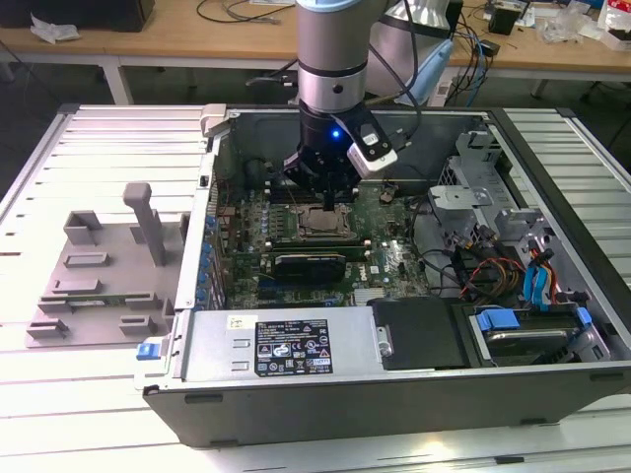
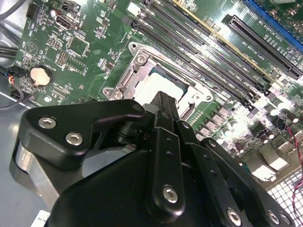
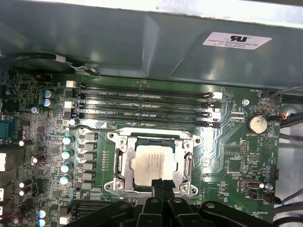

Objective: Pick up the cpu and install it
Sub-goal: 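Install the first cpu locking lever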

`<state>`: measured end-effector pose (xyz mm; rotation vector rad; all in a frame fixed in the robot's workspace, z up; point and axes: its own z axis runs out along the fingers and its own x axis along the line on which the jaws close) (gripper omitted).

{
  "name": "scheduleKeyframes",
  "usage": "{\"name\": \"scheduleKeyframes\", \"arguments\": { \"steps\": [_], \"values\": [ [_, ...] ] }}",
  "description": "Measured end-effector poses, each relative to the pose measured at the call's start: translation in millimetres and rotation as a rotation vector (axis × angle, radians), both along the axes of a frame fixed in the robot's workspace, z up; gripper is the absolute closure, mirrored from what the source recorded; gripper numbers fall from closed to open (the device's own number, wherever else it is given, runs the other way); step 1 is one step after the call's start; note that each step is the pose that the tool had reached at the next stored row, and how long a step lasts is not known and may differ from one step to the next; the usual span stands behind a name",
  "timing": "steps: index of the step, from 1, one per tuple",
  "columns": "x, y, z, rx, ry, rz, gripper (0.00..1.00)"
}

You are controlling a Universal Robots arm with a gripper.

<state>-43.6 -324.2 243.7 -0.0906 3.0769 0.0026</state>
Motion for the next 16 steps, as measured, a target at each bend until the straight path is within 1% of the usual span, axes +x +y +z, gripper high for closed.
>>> {"name": "scheduleKeyframes", "arguments": {
  "steps": [4, 7, 8, 9, 13, 14, 15, 16],
  "values": [
    [-1.3, 0.1, 0.0, 0.0001, -0.0001, 0.000, 0.89],
    [-8.9, 0.0, 0.0, -0.0001, 0.0000, 0.000, 0.89],
    [-13.9, 0.0, 0.0, 0.0000, -0.0001, 0.000, 0.89],
    [-15.5, 0.0, 0.0, 0.0000, 0.0000, 0.000, 0.89],
    [-15.7, 0.0, 0.2, -0.0002, 0.0001, 0.000, 0.89],
    [-15.8, -0.1, 0.9, -0.0002, 0.0001, 0.000, 0.89],
    [-15.7, 0.0, 5.1, -0.0001, 0.0000, 0.000, 0.89],
    [-15.7, 0.0, 6.9, 0.0000, 0.0000, 0.000, 0.89]
  ]
}}
